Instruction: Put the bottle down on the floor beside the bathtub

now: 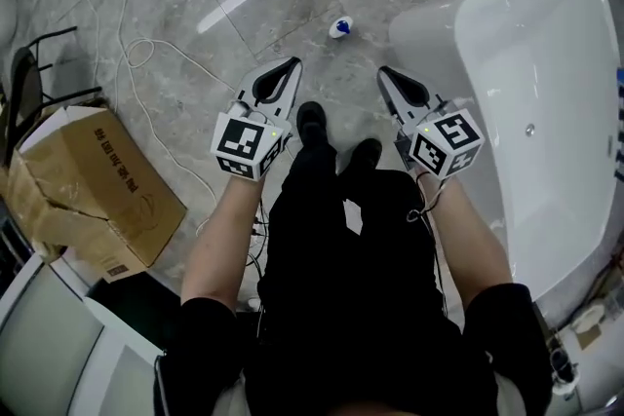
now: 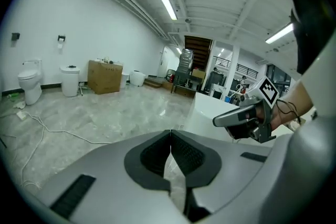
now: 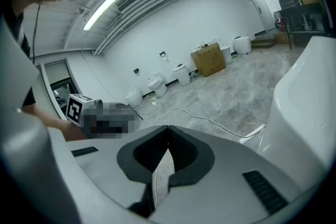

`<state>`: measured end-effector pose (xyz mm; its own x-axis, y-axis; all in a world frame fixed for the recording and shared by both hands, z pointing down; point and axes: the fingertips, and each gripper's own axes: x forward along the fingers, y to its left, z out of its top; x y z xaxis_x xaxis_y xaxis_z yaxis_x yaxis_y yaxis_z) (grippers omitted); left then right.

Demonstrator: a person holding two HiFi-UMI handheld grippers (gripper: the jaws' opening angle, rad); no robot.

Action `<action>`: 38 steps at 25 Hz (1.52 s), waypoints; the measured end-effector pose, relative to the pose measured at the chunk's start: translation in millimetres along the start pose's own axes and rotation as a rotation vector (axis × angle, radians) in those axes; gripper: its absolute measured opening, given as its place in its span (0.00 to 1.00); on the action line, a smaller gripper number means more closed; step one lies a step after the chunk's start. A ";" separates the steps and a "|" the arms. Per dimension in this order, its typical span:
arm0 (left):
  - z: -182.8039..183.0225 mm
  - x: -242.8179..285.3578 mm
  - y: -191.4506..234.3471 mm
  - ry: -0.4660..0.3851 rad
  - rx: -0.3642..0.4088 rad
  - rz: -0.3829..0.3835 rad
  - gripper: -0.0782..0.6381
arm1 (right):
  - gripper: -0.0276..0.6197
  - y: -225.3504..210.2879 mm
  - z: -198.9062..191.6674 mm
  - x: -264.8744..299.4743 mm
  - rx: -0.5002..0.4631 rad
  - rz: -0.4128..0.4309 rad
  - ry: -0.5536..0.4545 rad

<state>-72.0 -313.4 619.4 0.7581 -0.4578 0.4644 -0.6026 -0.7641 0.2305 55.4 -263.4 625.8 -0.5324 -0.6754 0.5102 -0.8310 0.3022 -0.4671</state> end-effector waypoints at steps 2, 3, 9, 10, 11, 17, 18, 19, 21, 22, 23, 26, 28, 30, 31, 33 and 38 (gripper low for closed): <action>34.0 -28.1 -18.9 -0.006 0.021 0.004 0.13 | 0.09 25.3 21.9 -26.3 -0.003 0.012 -0.004; 48.8 -42.0 -28.2 -0.008 0.032 0.007 0.13 | 0.09 37.4 31.9 -39.7 -0.007 0.018 -0.009; 108.9 -113.0 -84.9 -0.016 -0.010 0.034 0.13 | 0.09 87.5 70.8 -118.4 -0.005 0.035 -0.044; 115.6 -120.4 -95.9 -0.011 -0.018 0.036 0.13 | 0.09 93.7 74.7 -131.8 -0.003 0.038 -0.049; 122.1 -126.9 -106.6 -0.007 -0.024 0.038 0.13 | 0.09 99.5 78.5 -144.8 -0.006 0.039 -0.053; 167.9 -164.5 -152.1 -0.021 -0.071 0.059 0.13 | 0.09 140.8 109.4 -212.5 -0.081 0.051 -0.098; 176.9 -171.1 -158.8 -0.028 -0.072 0.062 0.13 | 0.09 148.2 115.4 -223.6 -0.088 0.059 -0.111; 185.8 -177.1 -165.8 -0.035 -0.068 0.064 0.13 | 0.09 154.4 121.0 -234.6 -0.102 0.063 -0.122; 202.7 -187.3 -179.1 -0.047 -0.050 0.070 0.13 | 0.09 162.0 131.3 -255.6 -0.147 0.058 -0.138; 210.8 -192.0 -184.9 -0.052 -0.041 0.075 0.13 | 0.09 164.0 136.3 -265.7 -0.169 0.052 -0.145; 218.8 -196.9 -190.3 -0.057 -0.032 0.079 0.13 | 0.09 165.7 141.1 -275.7 -0.183 0.049 -0.151; 240.0 -214.3 -204.7 -0.070 -0.006 0.092 0.13 | 0.09 176.7 152.7 -303.8 -0.211 0.066 -0.172; 251.1 -226.3 -212.1 -0.079 0.000 0.104 0.13 | 0.09 187.4 160.1 -319.4 -0.239 0.086 -0.187; 262.1 -237.6 -220.0 -0.099 -0.004 0.115 0.13 | 0.09 199.6 168.9 -333.6 -0.272 0.109 -0.196; 267.6 -243.4 -224.5 -0.112 -0.004 0.119 0.13 | 0.09 206.5 172.7 -340.6 -0.282 0.123 -0.198; 277.0 -254.4 -232.1 -0.135 0.008 0.122 0.13 | 0.09 216.4 175.9 -352.0 -0.292 0.147 -0.201; 290.3 -278.4 -228.9 -0.134 0.060 0.099 0.13 | 0.09 229.9 188.4 -354.8 -0.338 0.094 -0.206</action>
<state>-72.7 -143.0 189.1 0.7246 -0.5858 0.3631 -0.6631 -0.7361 0.1357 83.6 -81.0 201.3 -0.5933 -0.7449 0.3050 -0.8049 0.5497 -0.2233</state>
